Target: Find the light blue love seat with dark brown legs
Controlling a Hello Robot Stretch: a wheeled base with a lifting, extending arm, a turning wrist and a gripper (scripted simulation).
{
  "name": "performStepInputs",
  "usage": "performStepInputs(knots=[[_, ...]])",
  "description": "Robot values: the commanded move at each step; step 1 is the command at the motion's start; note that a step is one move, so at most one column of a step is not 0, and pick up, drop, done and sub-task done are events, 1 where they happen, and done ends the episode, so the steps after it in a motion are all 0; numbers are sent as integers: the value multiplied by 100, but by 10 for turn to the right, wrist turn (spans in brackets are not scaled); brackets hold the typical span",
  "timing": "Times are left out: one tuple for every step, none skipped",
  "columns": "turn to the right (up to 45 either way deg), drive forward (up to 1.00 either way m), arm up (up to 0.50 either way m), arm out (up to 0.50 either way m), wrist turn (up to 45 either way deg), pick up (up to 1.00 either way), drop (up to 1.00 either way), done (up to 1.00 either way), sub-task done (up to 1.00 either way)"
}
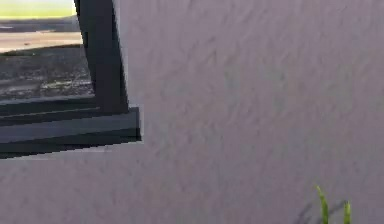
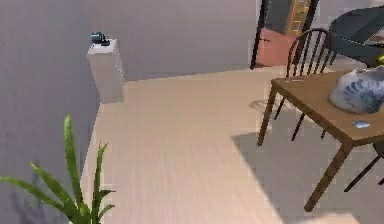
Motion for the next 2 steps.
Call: performStepInputs(knots=[[450,0,0,0,0,0,0,0,0],[450,0,0,0,0,0,0,0,0]])
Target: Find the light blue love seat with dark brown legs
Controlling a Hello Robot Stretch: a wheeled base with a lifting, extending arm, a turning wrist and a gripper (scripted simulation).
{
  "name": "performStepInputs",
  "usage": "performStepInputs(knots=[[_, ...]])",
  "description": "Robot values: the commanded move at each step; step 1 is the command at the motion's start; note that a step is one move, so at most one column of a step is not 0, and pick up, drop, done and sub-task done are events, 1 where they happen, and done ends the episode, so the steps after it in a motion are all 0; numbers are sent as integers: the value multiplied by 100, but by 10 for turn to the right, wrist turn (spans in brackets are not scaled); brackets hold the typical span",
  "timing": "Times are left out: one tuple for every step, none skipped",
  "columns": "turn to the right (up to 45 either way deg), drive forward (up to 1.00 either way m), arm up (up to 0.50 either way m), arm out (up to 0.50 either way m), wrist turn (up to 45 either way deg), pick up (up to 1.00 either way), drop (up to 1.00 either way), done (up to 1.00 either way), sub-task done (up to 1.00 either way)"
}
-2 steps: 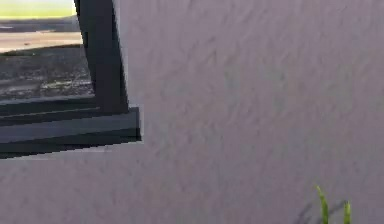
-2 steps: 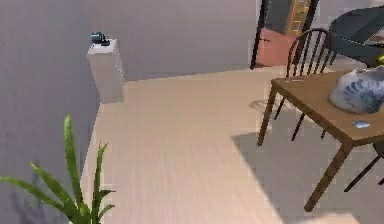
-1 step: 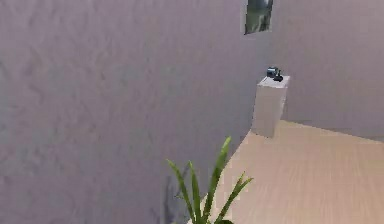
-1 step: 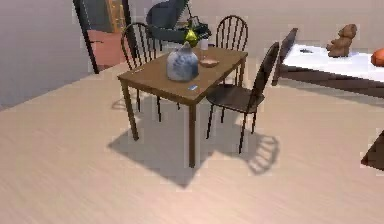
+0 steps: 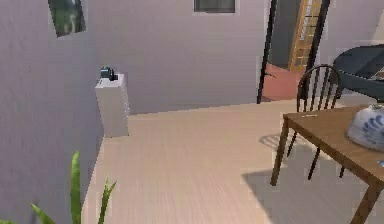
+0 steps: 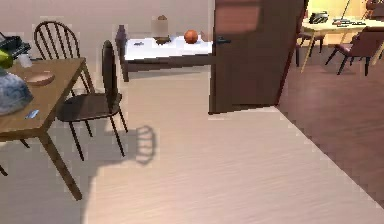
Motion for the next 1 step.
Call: performStepInputs(knots=[[300,0,0,0,0,0,0,0,0]])
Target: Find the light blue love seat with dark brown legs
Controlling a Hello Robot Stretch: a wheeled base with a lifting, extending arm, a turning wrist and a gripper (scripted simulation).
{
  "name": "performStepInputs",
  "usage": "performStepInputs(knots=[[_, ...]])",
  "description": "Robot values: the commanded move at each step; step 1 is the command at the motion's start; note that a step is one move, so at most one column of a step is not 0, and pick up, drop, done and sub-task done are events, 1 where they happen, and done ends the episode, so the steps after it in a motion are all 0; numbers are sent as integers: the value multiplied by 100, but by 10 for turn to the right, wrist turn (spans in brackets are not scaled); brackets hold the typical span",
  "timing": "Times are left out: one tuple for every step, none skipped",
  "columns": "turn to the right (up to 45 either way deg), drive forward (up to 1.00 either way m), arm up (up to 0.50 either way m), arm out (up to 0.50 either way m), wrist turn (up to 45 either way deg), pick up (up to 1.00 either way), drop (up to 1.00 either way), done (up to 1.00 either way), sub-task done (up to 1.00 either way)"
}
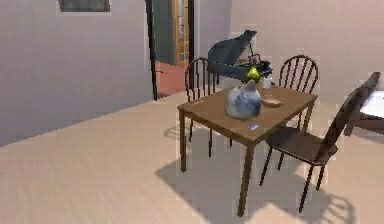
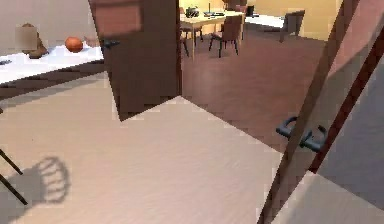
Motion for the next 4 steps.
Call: performStepInputs(knots=[[0,40,0,0,0,0,0,0,0],[-240,0,0,0,0,0,0,0,0],[0,100,0,0,0,0,0,0,0],[-180,0,0,0,0,0,0,0,0]])
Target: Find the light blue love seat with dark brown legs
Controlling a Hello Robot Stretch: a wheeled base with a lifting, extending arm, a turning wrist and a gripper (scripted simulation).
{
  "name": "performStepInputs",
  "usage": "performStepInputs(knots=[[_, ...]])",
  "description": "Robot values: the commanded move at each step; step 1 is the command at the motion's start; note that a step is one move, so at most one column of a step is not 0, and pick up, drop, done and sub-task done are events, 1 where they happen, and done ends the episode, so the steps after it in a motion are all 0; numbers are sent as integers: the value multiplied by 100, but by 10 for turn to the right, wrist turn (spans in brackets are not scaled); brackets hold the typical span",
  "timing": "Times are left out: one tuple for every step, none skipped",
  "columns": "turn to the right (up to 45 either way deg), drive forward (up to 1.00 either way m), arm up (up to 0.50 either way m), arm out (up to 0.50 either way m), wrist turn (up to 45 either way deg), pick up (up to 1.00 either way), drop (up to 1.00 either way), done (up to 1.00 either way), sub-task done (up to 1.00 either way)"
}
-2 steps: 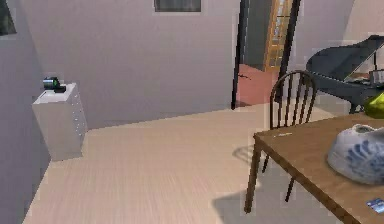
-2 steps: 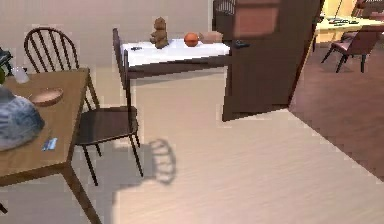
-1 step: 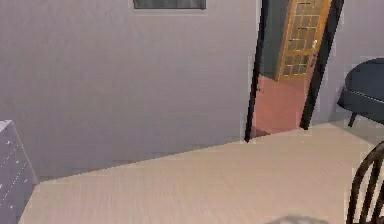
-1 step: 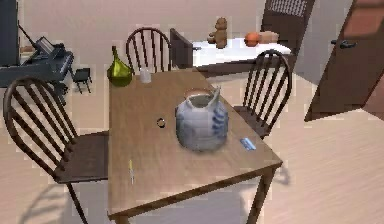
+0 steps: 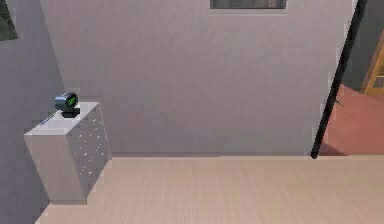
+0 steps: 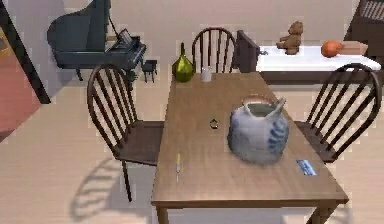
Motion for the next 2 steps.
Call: performStepInputs(knots=[[0,10,0,0,0,0,0,0,0],[360,0,0,0,0,0,0,0,0]])
